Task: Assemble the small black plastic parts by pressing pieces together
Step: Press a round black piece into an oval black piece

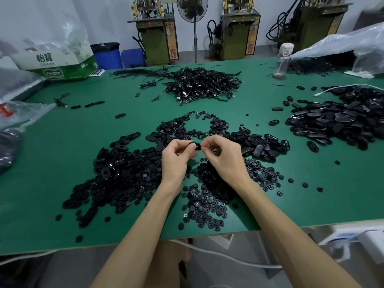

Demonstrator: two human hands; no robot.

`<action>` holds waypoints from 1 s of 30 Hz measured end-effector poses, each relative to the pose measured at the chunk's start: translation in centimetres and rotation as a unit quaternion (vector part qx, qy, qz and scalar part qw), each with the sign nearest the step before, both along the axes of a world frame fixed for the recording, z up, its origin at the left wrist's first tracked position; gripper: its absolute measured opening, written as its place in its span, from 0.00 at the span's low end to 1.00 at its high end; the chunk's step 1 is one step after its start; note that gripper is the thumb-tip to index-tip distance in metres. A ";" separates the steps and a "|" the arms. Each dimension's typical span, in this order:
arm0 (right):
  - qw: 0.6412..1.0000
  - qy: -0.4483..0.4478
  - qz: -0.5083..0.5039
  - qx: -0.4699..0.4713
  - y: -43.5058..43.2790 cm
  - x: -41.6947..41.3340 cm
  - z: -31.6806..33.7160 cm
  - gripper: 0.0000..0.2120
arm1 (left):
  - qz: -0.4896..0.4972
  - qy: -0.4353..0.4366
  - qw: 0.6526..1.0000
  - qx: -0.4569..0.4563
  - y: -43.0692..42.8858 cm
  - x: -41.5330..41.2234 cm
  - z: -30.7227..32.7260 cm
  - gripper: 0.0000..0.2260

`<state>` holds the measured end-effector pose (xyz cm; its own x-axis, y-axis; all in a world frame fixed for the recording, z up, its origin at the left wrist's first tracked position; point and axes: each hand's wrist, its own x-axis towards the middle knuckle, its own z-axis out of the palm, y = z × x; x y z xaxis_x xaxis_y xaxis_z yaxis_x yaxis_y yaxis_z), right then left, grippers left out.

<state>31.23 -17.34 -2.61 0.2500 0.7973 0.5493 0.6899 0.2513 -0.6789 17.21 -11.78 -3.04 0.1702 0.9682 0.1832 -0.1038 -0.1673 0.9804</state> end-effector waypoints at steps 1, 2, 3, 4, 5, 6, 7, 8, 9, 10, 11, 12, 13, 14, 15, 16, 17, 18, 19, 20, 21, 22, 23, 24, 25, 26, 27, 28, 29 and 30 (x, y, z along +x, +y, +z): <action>1.000 0.001 0.001 -0.003 0.0 0.0 0.0 0.04 | -0.005 0.002 1.000 0.001 0.0 0.0 0.0 0.02; 1.000 0.002 0.000 -0.005 0.0 0.0 0.0 0.04 | -0.011 0.004 1.000 0.001 0.0 0.0 0.0 0.02; 1.000 0.003 0.000 -0.006 0.1 0.0 0.0 0.04 | -0.017 0.006 1.000 0.001 0.0 0.0 -0.1 0.01; 1.000 0.004 -0.001 -0.008 0.1 0.0 0.0 0.03 | -0.022 0.007 1.000 0.003 0.0 0.0 -0.1 0.01; 1.000 0.005 -0.001 -0.010 0.1 0.0 0.0 0.03 | -0.026 0.008 1.000 0.004 0.0 -0.1 -0.1 0.02; 1.000 0.005 -0.002 -0.013 0.1 0.0 -0.1 0.03 | -0.029 0.008 1.000 0.005 0.0 -0.1 -0.1 0.02; 1.000 0.005 -0.004 -0.016 0.1 0.0 -0.1 0.03 | -0.033 0.010 0.999 0.005 0.0 -0.1 -0.1 0.02; 1.000 0.004 -0.006 -0.016 0.1 0.0 -0.1 0.03 | -0.038 0.011 0.999 0.005 0.0 -0.1 -0.2 0.02; 1.000 0.002 -0.009 -0.016 0.1 0.0 -0.1 0.02 | -0.041 0.013 0.999 0.006 -0.1 -0.1 -0.2 0.03; 1.000 0.000 -0.009 -0.016 0.1 0.0 -0.1 0.02 | -0.043 0.013 0.999 0.007 -0.1 -0.1 -0.2 0.03; 1.000 -0.002 -0.008 -0.016 0.1 0.0 0.0 0.02 | -0.043 0.012 0.999 0.007 -0.1 -0.1 -0.2 0.03; 1.000 -0.003 -0.008 -0.016 0.1 0.0 0.0 0.02 | -0.042 0.009 0.999 0.006 -0.1 -0.1 -0.2 0.03; 1.000 -0.003 -0.008 -0.016 0.1 0.0 0.0 0.03 | -0.041 0.005 0.999 0.006 -0.2 -0.2 -0.2 0.03; 1.000 -0.002 -0.009 -0.015 0.1 0.0 0.0 0.03 | -0.041 0.003 0.999 0.004 -0.2 -0.2 -0.2 0.04; 1.000 -0.001 -0.010 -0.014 0.1 0.0 0.0 0.03 | -0.042 0.000 0.999 0.003 -0.2 -0.2 -0.2 0.04; 1.000 -0.001 -0.012 -0.013 0.1 0.0 0.0 0.03 | -0.045 -0.001 0.999 0.003 -0.1 -0.1 -0.2 0.05; 1.000 0.000 -0.014 -0.013 0.2 0.0 -0.1 0.03 | -0.048 0.000 0.999 0.002 -0.1 -0.1 -0.1 0.07; 1.000 0.000 -0.015 -0.012 0.2 0.0 -0.1 0.03 | -0.050 0.004 0.999 0.003 -0.1 -0.1 -0.1 0.09; 1.000 -0.001 -0.016 -0.012 0.2 0.1 -0.1 0.03 | -0.052 0.011 0.999 0.006 -0.1 0.0 -0.1 0.11; 1.000 -0.003 -0.017 -0.013 0.2 0.1 -0.1 0.03 | -0.053 0.019 0.998 0.011 0.0 0.0 -0.1 0.13; 1.000 -0.005 -0.018 -0.013 0.2 0.1 -0.2 0.03 | -0.054 0.029 0.998 0.019 0.0 0.0 -0.2 0.13; 1.000 -0.006 -0.018 -0.014 0.2 0.1 -0.2 0.03 | -0.057 0.040 0.997 0.029 0.0 0.0 -0.2 0.13; 1.000 -0.008 -0.018 -0.014 0.2 0.2 -0.2 0.03 | -0.061 0.051 0.996 0.037 0.0 0.0 -0.2 0.12; 1.000 -0.009 -0.018 -0.015 0.3 0.2 -0.2 0.03 | -0.064 0.058 0.995 0.042 0.0 0.0 -0.2 0.12; 1.000 -0.011 -0.017 -0.018 0.3 0.2 -0.2 0.03 | -0.063 0.062 0.995 0.044 0.0 0.0 -0.2 0.11; 1.000 -0.013 -0.016 -0.021 0.3 0.2 -0.2 0.03 | -0.061 0.063 0.995 0.043 0.0 0.1 -0.2 0.11; 0.999 -0.016 -0.014 -0.024 0.3 0.2 -0.3 0.03 | -0.058 0.063 0.995 0.042 0.0 0.0 -0.2 0.11; 0.999 -0.019 -0.013 -0.026 0.4 0.2 -0.3 0.03 | -0.056 0.063 0.996 0.042 0.0 0.0 -0.2 0.10; 0.999 -0.021 -0.014 -0.026 0.4 0.2 -0.3 0.03 | -0.055 0.063 0.996 0.042 0.0 0.0 -0.2 0.10; 0.999 -0.023 -0.014 -0.024 0.4 0.2 -0.3 0.03 | -0.055 0.063 0.996 0.043 0.0 0.1 -0.2 0.10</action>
